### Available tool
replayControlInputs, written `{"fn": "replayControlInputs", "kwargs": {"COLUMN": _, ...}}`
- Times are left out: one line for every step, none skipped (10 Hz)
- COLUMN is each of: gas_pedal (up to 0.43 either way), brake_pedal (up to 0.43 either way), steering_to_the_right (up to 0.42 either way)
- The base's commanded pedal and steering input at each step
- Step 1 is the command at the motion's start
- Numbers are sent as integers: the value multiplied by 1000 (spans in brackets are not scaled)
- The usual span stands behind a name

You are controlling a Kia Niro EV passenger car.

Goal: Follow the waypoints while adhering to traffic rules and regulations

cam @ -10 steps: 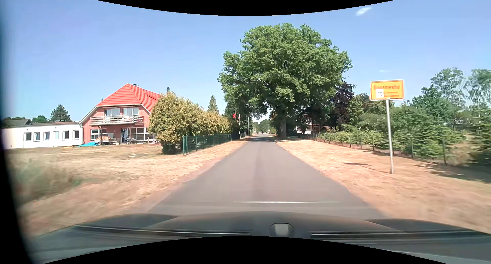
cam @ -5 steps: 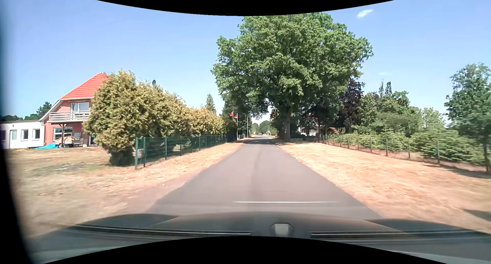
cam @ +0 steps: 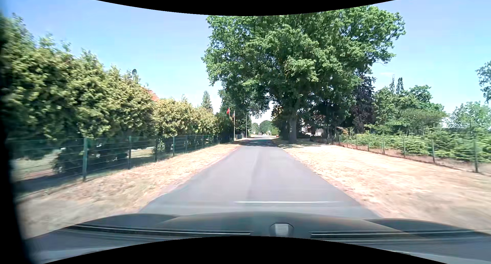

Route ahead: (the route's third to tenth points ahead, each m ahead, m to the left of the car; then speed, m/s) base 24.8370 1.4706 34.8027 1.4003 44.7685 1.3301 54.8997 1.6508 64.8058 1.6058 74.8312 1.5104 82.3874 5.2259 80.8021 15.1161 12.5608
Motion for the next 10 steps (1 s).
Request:
{"fn": "replayControlInputs", "kwargs": {"gas_pedal": 138, "brake_pedal": 6, "steering_to_the_right": 4}}
{"fn": "replayControlInputs", "kwargs": {"gas_pedal": 138, "brake_pedal": 6, "steering_to_the_right": 4}}
{"fn": "replayControlInputs", "kwargs": {"gas_pedal": 138, "brake_pedal": 6, "steering_to_the_right": 4}}
{"fn": "replayControlInputs", "kwargs": {"gas_pedal": 138, "brake_pedal": 6, "steering_to_the_right": 4}}
{"fn": "replayControlInputs", "kwargs": {"gas_pedal": 138, "brake_pedal": 6, "steering_to_the_right": 4}}
{"fn": "replayControlInputs", "kwargs": {"gas_pedal": 138, "brake_pedal": 6, "steering_to_the_right": 3}}
{"fn": "replayControlInputs", "kwargs": {"gas_pedal": 138, "brake_pedal": 6, "steering_to_the_right": 4}}
{"fn": "replayControlInputs", "kwargs": {"gas_pedal": 138, "brake_pedal": 6, "steering_to_the_right": 3}}
{"fn": "replayControlInputs", "kwargs": {"gas_pedal": 138, "brake_pedal": 6, "steering_to_the_right": 4}}
{"fn": "replayControlInputs", "kwargs": {"gas_pedal": 138, "brake_pedal": 6, "steering_to_the_right": 4}}
